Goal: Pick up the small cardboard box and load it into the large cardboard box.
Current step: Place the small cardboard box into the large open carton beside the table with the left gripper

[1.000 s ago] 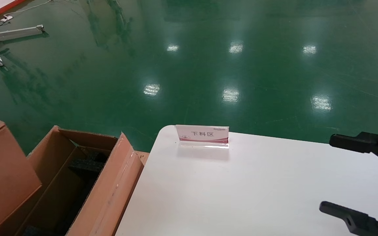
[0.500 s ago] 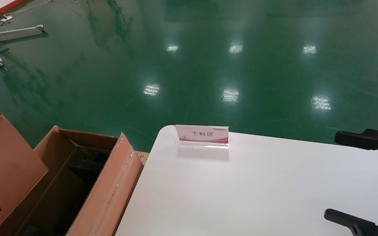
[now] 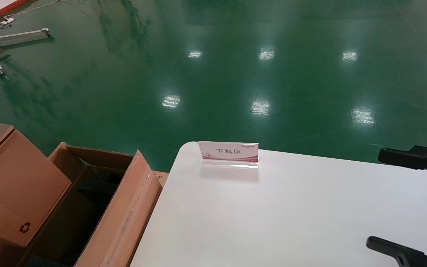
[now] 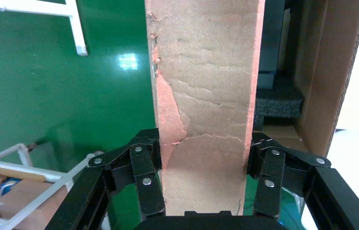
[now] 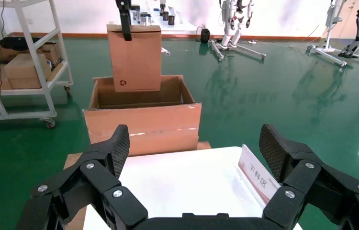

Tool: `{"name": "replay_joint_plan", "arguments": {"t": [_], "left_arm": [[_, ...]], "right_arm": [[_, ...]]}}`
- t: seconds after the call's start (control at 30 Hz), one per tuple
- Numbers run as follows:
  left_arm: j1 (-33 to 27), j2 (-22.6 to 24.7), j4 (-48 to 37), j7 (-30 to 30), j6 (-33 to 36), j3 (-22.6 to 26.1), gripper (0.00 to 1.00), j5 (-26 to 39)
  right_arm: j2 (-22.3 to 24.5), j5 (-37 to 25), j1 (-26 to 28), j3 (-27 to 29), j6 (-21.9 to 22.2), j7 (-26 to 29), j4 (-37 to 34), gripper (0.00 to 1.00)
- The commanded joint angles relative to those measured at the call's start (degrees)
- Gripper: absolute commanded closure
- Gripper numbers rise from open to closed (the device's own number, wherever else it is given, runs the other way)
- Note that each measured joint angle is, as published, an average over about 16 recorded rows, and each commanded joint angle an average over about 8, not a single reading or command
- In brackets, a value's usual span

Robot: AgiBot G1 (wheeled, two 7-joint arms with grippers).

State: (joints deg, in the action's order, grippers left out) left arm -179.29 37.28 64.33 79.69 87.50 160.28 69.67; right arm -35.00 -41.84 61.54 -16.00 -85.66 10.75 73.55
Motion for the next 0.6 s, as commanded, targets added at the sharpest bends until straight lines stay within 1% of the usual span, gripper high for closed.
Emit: {"name": "replay_joint_plan", "arguments": {"t": [0.03, 0.3, 0.6], "left_arm": [[0.0, -1.0, 0.3, 0.4, -0.8, 0.0, 1.00, 0.4], [1.8, -4.1, 1.2, 1.6, -3.5, -0.3, 1.00, 1.1], [4.3, -6.0, 2.1, 2.4, -5.6, -0.7, 1.00, 1.1]], "right_arm": [[0.0, 0.0, 0.0, 0.0, 0.0, 0.0, 0.0, 0.00], [0.0, 0.0, 0.0, 0.0, 0.0, 0.0, 0.0, 0.00], [0.0, 0.0, 0.0, 0.0, 0.0, 0.0, 0.0, 0.00]]}}
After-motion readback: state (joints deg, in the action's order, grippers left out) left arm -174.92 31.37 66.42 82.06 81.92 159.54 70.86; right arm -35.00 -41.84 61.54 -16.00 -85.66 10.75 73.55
